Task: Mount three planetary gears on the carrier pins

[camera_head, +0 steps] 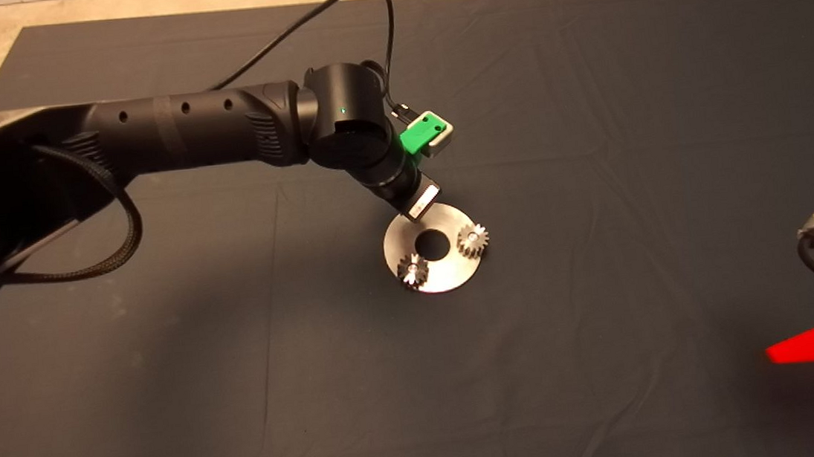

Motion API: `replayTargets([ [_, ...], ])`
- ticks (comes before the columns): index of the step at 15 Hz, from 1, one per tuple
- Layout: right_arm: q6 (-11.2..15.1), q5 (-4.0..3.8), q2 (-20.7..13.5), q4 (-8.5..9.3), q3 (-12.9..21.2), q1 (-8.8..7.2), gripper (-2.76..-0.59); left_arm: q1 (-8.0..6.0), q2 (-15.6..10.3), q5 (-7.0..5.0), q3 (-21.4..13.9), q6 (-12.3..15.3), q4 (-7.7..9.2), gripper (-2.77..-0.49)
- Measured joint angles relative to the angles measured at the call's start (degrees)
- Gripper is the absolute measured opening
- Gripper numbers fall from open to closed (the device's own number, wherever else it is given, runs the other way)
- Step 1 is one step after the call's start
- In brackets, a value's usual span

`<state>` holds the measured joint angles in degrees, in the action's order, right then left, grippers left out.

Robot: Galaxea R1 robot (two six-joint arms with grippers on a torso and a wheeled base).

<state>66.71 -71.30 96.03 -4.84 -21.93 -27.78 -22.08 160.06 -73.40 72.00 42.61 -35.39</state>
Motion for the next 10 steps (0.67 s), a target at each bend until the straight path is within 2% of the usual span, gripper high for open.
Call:
replayTargets([
  [3, 0.0, 0.00, 0.0, 0.00, 0.0, 0.00, -2.02, 0.09, 0.3, 0.37, 0.0, 0.0, 0.04, -2.71],
  [10, 0.0, 0.05, 0.0, 0.00, 0.0, 0.00, -2.02, 0.34, 0.8, 0.35, 0.0, 0.0, -0.13, -2.71],
])
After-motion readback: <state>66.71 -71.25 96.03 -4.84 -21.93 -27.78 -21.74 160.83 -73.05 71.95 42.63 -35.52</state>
